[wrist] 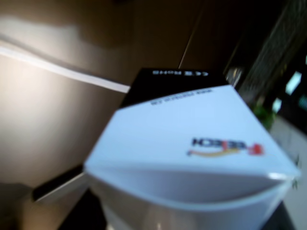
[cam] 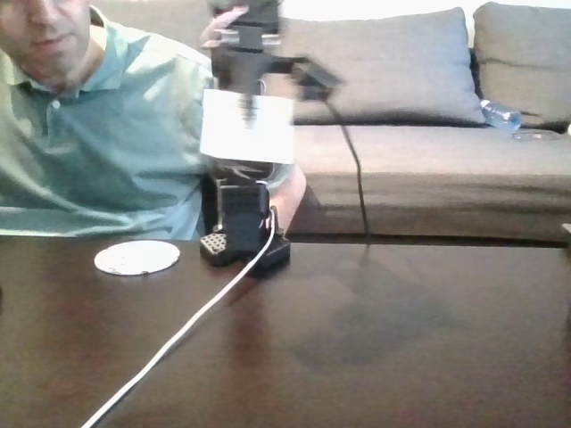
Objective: Grasp a servo box and put it on the zirlivani.
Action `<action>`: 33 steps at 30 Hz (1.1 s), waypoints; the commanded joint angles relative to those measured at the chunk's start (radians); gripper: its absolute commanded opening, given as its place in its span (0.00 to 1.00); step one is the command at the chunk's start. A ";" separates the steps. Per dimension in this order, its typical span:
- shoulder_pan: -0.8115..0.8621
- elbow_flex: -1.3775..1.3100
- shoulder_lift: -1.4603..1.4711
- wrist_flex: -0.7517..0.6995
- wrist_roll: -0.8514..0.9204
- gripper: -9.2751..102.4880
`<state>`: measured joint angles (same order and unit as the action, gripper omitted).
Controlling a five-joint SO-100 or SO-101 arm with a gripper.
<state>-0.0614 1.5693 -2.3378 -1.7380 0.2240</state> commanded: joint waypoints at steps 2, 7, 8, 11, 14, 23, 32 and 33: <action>0.175 0.153 -0.342 -0.071 0.081 0.20; 0.337 0.374 -0.506 -0.043 0.190 0.20; 0.374 0.413 -0.526 -0.034 0.210 0.20; 0.445 0.538 -0.548 0.025 0.259 0.20; 0.453 0.687 -0.568 0.137 0.265 0.20; 0.509 0.804 -0.706 0.233 0.267 0.19; 0.859 0.649 -0.808 0.072 0.272 0.19; 0.897 0.666 -0.808 0.071 0.272 0.19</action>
<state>0.7394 2.2350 -3.1447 -1.6460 0.4909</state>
